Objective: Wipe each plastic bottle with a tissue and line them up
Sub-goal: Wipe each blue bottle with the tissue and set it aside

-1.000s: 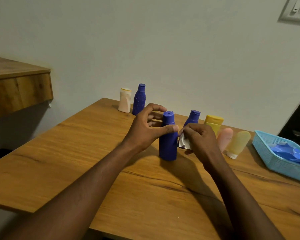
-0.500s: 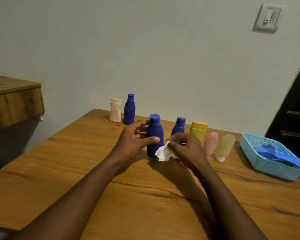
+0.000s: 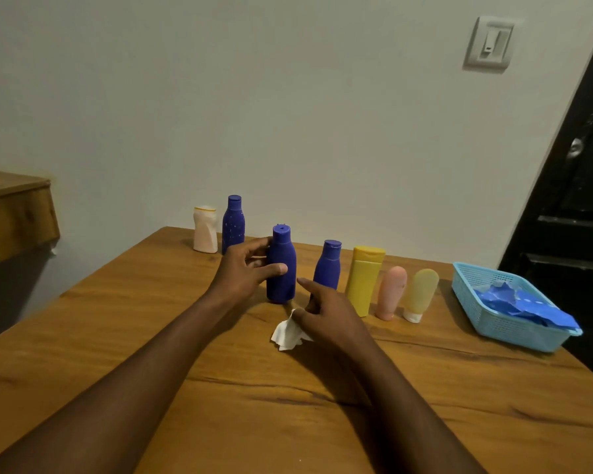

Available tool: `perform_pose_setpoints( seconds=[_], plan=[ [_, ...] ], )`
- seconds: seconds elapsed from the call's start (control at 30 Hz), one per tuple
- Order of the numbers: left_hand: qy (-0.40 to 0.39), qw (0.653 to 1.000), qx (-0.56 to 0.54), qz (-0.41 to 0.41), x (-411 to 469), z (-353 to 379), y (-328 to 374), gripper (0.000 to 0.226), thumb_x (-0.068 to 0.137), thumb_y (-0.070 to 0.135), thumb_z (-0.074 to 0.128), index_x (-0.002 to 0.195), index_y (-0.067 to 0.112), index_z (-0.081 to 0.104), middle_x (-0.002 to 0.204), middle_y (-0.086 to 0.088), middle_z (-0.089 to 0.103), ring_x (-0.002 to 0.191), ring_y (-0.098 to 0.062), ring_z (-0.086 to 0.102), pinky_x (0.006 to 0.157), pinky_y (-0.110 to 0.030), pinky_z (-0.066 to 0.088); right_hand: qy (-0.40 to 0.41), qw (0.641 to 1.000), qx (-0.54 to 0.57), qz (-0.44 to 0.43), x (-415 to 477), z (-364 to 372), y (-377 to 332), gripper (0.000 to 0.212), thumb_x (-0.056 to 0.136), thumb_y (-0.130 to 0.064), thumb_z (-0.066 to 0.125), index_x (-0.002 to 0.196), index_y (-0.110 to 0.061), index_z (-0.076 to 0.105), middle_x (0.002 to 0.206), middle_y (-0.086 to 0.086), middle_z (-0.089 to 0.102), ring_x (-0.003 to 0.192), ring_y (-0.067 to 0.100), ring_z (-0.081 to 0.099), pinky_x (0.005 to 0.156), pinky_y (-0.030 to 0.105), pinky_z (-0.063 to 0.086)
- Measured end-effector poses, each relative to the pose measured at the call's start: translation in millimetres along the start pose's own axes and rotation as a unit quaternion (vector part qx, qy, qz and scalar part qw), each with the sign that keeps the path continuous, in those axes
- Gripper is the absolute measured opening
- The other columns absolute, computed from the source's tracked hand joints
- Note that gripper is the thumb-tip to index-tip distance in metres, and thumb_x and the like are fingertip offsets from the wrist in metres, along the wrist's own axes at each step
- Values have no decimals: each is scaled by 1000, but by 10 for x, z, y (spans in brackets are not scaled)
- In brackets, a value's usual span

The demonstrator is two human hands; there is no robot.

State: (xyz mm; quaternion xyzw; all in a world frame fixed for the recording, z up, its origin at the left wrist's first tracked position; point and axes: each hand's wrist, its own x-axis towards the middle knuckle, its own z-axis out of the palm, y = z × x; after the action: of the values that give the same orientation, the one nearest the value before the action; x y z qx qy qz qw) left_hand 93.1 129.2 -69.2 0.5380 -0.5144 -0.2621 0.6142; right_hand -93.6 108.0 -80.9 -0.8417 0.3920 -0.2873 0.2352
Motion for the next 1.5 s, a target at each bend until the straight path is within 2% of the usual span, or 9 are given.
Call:
perform_pose_setpoints(
  seconds=[0.2,0.43,0.63,0.93,1.17,1.23,1.33,1.43,1.5],
  plan=[
    [-16,1000,-3,-6,31,86,-57,61,86,11,82,142,23,61,124,12,72,117,-11,68,98,-40,57,-23,999,-39,23,9,77,27,65,92,-34,61,152,-25,37,110,-2,65,96,12,61,92,37,54],
    [-33,999,-20,-3,-9,89,-83,57,87,9,80,139,25,63,123,15,73,117,-8,68,97,-36,57,-5,998,-63,30,28,59,50,57,89,-36,62,142,-20,49,121,0,65,99,12,62,87,34,56],
    [-56,998,-30,-1,-34,92,-93,54,89,7,78,137,26,64,123,16,73,115,-5,68,95,-35,58,13,996,-75,43,34,13,53,42,88,-39,64,126,-19,59,102,-3,65,89,11,62,81,33,57],
    [-71,997,-32,-12,-8,80,-148,62,89,2,75,144,27,59,135,13,66,125,-9,61,98,-35,56,16,995,-80,49,40,13,60,39,87,-40,64,121,-21,62,97,-5,64,84,8,61,76,30,56],
    [-78,994,-64,-48,-21,40,-143,74,85,-5,77,144,34,55,136,10,63,127,-13,60,94,-40,59,19,995,-72,64,42,-9,71,39,88,-39,66,121,-18,63,99,-6,62,89,9,62,74,25,52],
    [-81,991,-81,-64,-24,37,-138,77,83,-6,79,142,38,55,137,10,62,128,-15,59,94,-45,60,25,995,-71,61,38,-23,59,38,88,-39,65,120,-19,64,102,-5,65,89,8,62,72,23,51],
    [-87,991,-72,-68,-15,4,-140,82,80,-1,84,145,38,54,142,8,60,131,-14,58,103,-50,55,62,996,-41,42,42,-49,16,35,88,-38,64,117,-20,69,103,-6,69,87,6,62,75,26,56],
    [-87,993,-65,-55,15,1,-62,83,79,3,85,149,33,51,142,10,60,128,-8,58,103,-40,53,137,990,27,30,19,-141,-41,24,88,-32,64,104,-19,75,97,-6,72,85,6,63,77,29,58],
    [-74,993,-76,-60,31,8,-10,77,82,5,82,148,31,53,140,10,61,126,-8,59,100,-35,52,199,978,63,16,-4,-195,-73,16,87,-29,64,90,-19,76,85,-8,72,78,6,63,69,25,54]
  ],
)
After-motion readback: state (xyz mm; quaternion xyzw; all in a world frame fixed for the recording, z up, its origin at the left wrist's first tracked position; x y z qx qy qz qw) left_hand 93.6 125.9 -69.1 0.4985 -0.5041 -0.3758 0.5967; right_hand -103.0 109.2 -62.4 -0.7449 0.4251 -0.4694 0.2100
